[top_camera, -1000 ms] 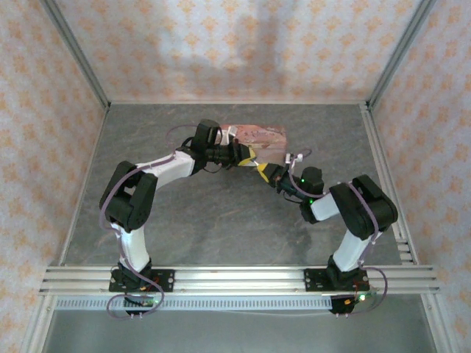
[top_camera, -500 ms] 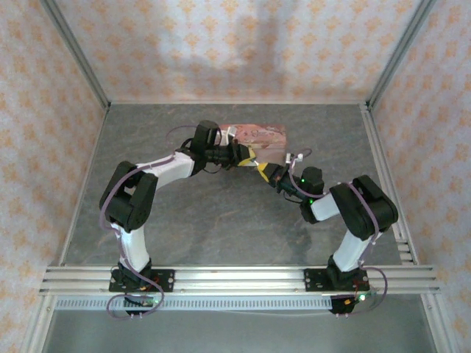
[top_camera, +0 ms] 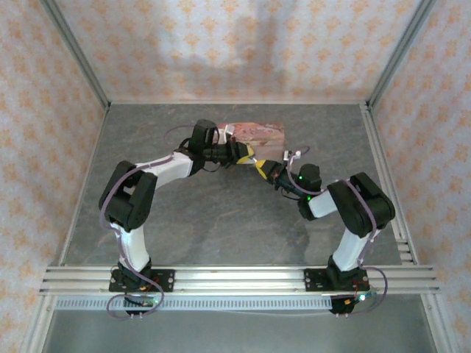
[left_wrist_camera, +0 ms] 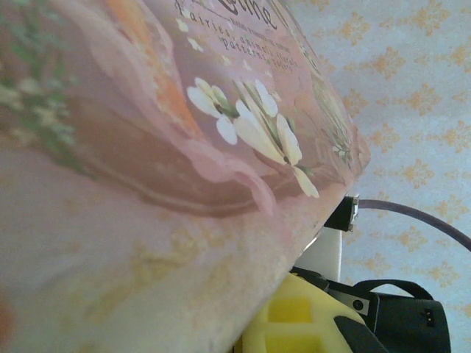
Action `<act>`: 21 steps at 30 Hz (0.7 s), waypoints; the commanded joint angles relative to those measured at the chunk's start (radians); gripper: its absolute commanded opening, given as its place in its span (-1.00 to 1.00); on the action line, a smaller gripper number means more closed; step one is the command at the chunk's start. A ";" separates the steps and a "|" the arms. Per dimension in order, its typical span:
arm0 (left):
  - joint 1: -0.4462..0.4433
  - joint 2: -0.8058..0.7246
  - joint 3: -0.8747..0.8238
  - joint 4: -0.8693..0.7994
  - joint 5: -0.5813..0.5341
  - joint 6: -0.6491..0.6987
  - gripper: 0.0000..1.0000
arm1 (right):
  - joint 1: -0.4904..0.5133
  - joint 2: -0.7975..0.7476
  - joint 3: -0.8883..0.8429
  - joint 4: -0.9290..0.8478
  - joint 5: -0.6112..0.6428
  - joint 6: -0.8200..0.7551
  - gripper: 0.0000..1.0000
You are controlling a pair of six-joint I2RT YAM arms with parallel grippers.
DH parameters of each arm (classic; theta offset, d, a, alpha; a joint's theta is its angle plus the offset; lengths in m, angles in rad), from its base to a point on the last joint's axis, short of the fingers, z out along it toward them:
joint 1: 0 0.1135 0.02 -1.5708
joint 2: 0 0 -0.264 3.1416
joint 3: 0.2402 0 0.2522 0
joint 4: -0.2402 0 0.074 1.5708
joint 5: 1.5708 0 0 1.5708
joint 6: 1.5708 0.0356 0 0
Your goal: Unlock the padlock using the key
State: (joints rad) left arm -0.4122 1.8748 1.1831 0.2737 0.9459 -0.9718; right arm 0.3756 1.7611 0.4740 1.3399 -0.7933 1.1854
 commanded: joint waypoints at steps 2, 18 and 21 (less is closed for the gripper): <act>-0.021 -0.014 -0.001 0.082 0.079 -0.024 -1.00 | 0.017 0.006 0.032 0.065 -0.017 -0.012 -1.00; -0.025 -0.042 -0.022 0.033 0.116 0.036 -1.00 | -0.027 0.018 0.103 0.065 -0.040 0.045 -1.00; -0.026 -0.040 -0.023 0.071 0.110 0.008 -1.00 | -0.015 0.017 0.097 0.065 -0.040 0.030 -1.00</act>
State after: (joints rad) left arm -0.4034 1.8725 1.1748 0.2943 0.9455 -0.9611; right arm 0.3489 1.7767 0.5213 1.3170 -0.8360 1.2198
